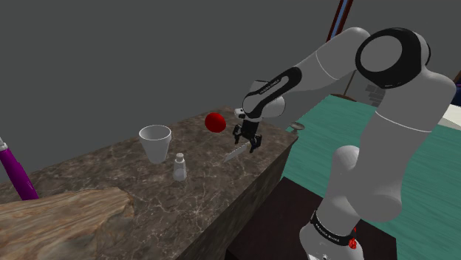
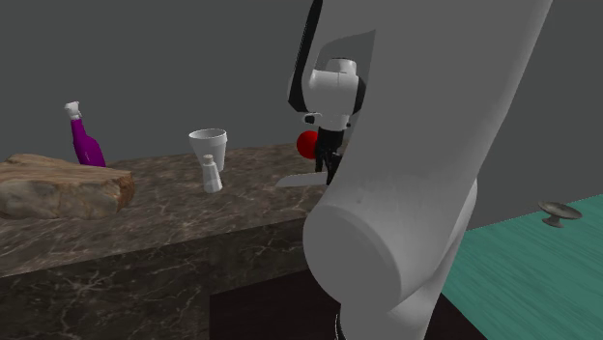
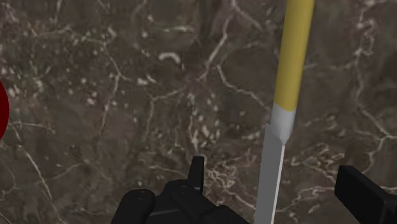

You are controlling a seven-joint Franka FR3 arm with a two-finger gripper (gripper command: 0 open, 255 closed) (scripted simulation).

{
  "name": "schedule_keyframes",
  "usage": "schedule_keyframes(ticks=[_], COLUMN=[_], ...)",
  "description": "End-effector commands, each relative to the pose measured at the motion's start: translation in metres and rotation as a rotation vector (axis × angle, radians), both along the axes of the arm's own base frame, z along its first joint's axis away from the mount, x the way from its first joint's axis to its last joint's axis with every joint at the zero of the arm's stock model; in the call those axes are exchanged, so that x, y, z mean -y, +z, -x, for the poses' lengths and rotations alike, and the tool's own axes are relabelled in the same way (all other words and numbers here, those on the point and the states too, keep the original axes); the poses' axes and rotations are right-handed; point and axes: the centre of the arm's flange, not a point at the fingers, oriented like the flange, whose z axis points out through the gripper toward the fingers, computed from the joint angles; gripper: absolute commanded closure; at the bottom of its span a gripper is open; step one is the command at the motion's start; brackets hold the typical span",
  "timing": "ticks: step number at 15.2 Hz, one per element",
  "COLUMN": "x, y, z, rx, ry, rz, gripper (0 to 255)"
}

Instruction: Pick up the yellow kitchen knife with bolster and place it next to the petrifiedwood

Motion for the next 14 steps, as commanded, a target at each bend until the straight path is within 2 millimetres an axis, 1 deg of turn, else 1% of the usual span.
schedule_keyframes(ticks=[1,5,6,14], x=[-0.0001,-0.0001,-0.0001,-0.0001], y=[-0.0008,-0.0008,-0.0008,-0.0007], z=[-0.0001,-0.0001,-0.0001,-0.0001], rx=[0.0,0.0,0.0,0.0], ry=[0.0,0.0,0.0,0.0], rz=[0.0,0.0,0.0,0.0], gripper=[0,0,255,255])
